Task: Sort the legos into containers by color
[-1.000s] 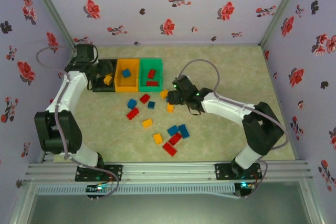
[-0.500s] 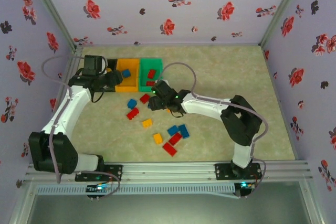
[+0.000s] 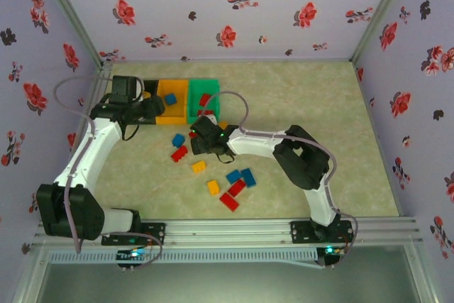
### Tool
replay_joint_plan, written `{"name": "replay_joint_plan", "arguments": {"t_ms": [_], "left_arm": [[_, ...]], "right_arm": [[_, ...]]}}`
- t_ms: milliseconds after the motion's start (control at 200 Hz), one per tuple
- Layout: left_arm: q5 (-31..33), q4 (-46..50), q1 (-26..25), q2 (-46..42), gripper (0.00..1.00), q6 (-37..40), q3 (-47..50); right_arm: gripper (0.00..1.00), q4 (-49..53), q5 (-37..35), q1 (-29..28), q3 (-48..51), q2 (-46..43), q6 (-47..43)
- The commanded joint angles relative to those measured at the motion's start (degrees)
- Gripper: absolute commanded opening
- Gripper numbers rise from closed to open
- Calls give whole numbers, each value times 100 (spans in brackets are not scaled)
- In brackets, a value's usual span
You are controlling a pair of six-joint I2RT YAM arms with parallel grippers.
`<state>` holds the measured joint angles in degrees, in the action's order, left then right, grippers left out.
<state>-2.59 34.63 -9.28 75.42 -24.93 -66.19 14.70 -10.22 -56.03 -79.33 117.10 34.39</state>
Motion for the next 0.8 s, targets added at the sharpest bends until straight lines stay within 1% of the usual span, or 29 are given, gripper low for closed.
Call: {"name": "replay_joint_plan", "arguments": {"t_ms": [0, 255, 390, 555, 655, 795], "left_arm": [[93, 112, -37, -171, 69, 49, 3], [101, 147, -39, -168, 70, 52, -48], [95, 158, -39, -168, 70, 49, -73], [97, 182, -39, -159, 70, 68, -92], [95, 184, -39, -159, 70, 68, -109], [98, 184, -45, -157, 70, 69, -136]], "right_arm": [[73, -56, 64, -2, -219, 243, 116], [66, 24, -84, 1, -395, 472, 33], [60, 120, -187, 3, -519, 582, -36], [56, 263, -238, 0, -680, 714, -132], [53, 326, -320, -2, -724, 730, -182], [44, 401, -414, -2, -747, 739, -307]]}}
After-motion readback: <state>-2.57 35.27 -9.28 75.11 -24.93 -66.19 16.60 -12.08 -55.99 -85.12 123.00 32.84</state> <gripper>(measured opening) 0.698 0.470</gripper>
